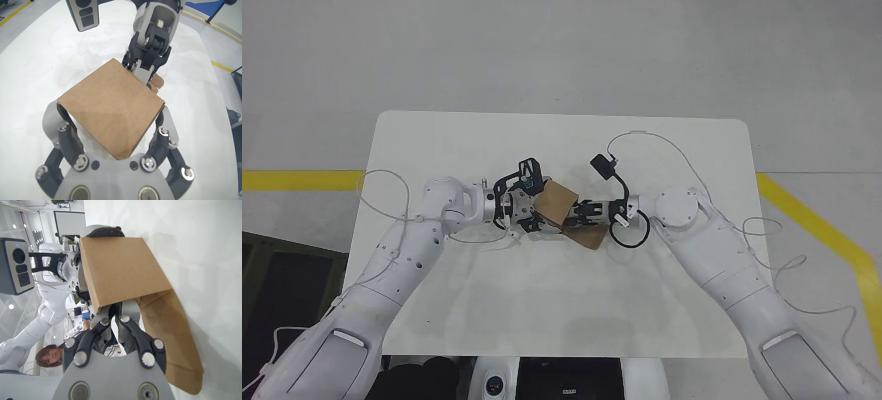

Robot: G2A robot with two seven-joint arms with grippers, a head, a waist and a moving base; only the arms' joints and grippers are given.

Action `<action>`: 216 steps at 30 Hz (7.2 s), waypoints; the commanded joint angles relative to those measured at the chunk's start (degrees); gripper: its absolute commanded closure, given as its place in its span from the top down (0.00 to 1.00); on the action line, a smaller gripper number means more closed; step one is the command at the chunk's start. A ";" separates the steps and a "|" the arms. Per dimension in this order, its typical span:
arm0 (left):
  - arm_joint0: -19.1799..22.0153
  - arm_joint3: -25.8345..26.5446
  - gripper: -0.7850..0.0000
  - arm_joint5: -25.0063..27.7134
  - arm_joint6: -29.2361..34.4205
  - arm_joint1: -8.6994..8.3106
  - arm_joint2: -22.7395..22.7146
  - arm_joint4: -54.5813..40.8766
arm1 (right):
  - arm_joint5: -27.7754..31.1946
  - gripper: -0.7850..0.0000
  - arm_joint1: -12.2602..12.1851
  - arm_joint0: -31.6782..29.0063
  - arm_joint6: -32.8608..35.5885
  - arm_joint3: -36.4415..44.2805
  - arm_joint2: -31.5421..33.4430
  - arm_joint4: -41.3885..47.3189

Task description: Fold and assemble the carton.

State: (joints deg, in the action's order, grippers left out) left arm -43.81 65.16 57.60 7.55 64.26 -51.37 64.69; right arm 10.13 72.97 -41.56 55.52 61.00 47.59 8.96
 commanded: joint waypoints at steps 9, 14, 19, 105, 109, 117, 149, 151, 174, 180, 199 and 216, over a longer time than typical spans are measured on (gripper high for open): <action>-0.12 0.04 1.00 0.04 0.28 0.01 -0.14 -0.03 | 2.59 0.00 1.13 1.31 -0.52 -3.15 -1.04 0.74; 0.03 -0.21 1.00 -0.21 0.42 0.06 -0.37 -0.64 | 2.87 0.00 0.50 0.74 0.45 -1.96 0.54 -0.26; 0.14 -0.33 1.00 -0.42 0.93 0.16 -0.30 -1.11 | 0.97 0.00 -1.08 -1.83 1.72 2.05 3.63 -2.22; -0.04 -0.27 1.00 -0.56 3.08 0.53 -0.53 -0.74 | -0.69 0.64 -4.30 -5.00 5.17 11.88 8.50 0.46; -0.03 -0.27 1.00 -0.52 3.15 0.53 -0.53 -0.71 | -0.21 0.48 -4.30 -5.18 4.84 11.59 8.84 1.42; -0.03 -0.32 1.00 -0.63 3.34 0.55 -0.51 -0.65 | -0.99 0.35 -4.20 -4.96 4.62 10.28 8.56 1.48; -0.08 -0.18 1.00 -0.55 3.59 0.58 -0.50 -0.51 | -5.08 0.17 -4.66 -6.01 4.59 10.08 8.95 -0.94; -0.08 -0.26 1.00 -0.61 3.62 0.59 -0.49 -0.59 | -5.44 0.17 -4.64 -5.91 4.69 10.05 8.82 -1.03; -0.07 -0.33 1.00 -0.65 3.54 0.64 -0.49 -0.63 | -7.10 0.13 -4.55 -5.29 4.51 10.41 8.09 -2.04; -0.15 -0.27 1.00 -0.58 3.31 0.63 -0.57 -0.62 | -7.08 0.12 -4.08 -3.93 4.35 9.51 6.92 -2.05; -0.30 -0.02 1.00 -0.40 3.39 0.56 -0.68 -0.34 | -5.69 0.18 -3.46 -2.60 3.91 9.18 5.85 -1.87; -0.02 -0.13 1.00 -0.80 3.87 0.65 -0.69 -0.89 | -6.24 0.00 -4.95 -7.51 5.61 13.28 9.23 -1.71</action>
State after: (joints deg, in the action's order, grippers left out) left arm -43.84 65.02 56.81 11.39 64.90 -52.08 63.82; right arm 4.05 68.03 -49.00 60.96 74.24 56.89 7.25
